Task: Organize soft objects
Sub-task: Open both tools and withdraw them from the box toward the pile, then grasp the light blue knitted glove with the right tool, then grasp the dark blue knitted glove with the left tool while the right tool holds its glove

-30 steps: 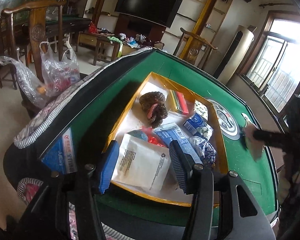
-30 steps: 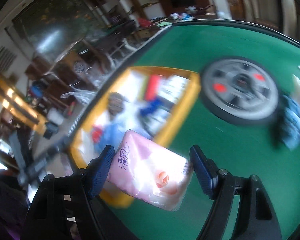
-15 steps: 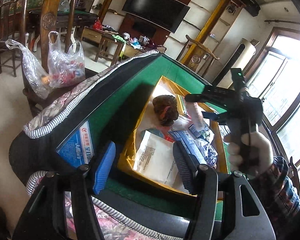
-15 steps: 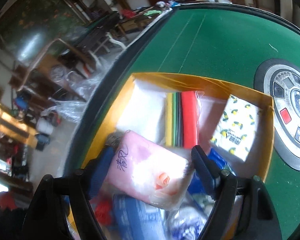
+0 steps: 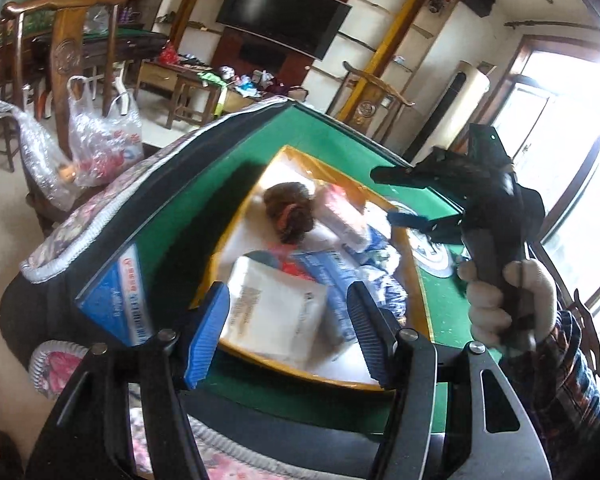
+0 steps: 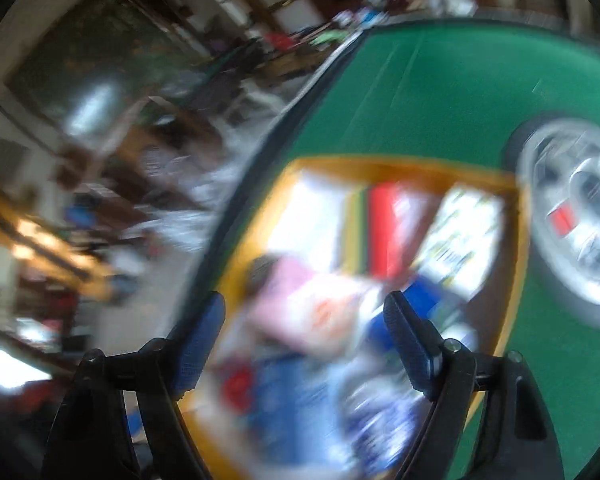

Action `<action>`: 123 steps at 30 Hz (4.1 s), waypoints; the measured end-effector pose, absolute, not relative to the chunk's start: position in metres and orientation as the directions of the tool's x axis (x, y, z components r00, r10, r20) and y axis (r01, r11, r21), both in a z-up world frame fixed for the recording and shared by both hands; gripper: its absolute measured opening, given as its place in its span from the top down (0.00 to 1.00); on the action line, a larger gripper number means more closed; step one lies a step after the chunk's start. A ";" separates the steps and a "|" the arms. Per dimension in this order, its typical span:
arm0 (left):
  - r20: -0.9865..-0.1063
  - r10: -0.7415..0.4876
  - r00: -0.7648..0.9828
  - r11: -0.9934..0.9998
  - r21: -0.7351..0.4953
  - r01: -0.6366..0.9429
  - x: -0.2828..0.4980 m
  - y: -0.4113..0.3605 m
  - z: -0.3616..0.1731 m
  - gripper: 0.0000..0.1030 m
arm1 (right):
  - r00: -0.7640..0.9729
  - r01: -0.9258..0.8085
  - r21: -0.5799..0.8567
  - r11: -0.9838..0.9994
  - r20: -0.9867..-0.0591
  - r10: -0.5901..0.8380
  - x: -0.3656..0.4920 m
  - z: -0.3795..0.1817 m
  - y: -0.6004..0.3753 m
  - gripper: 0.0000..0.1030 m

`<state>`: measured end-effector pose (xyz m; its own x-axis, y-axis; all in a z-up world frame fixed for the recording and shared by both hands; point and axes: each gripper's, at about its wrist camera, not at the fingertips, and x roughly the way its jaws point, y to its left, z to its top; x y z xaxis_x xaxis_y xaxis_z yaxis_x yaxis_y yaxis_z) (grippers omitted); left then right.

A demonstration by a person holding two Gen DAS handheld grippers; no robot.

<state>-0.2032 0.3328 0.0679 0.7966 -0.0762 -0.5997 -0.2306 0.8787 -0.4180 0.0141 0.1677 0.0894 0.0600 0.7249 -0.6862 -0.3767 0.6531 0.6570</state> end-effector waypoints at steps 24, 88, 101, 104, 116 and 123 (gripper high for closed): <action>-0.604 -0.173 0.778 0.914 -0.392 -0.101 -0.185 0.277 0.077 0.35 | 0.325 -0.507 0.461 0.729 -0.680 0.657 -0.025 0.137 0.066 0.16; -0.686 -0.260 0.680 0.952 -0.299 0.062 -0.149 0.153 0.094 0.35 | 0.521 -0.133 0.349 0.927 -0.771 0.365 0.028 0.084 -0.149 0.69; -0.715 -0.230 0.660 0.963 -0.265 0.049 -0.106 0.115 0.100 0.35 | 0.472 -0.199 0.592 0.781 -0.640 0.606 -0.008 0.059 -0.170 0.69; -0.724 -0.233 0.649 0.965 -0.258 0.058 -0.087 0.099 0.099 0.35 | 0.470 -0.212 0.593 0.777 -0.635 0.613 -0.012 0.060 -0.169 0.69; -0.772 -0.255 0.582 0.961 -0.268 0.066 -0.023 0.070 0.089 0.36 | 0.460 -0.194 0.602 0.774 -0.641 0.614 -0.012 0.056 -0.175 0.69; -0.779 -0.301 0.549 0.934 -0.358 0.004 0.015 0.078 0.067 0.36 | 0.440 -0.177 0.598 0.782 -0.662 0.606 -0.009 0.049 -0.175 0.69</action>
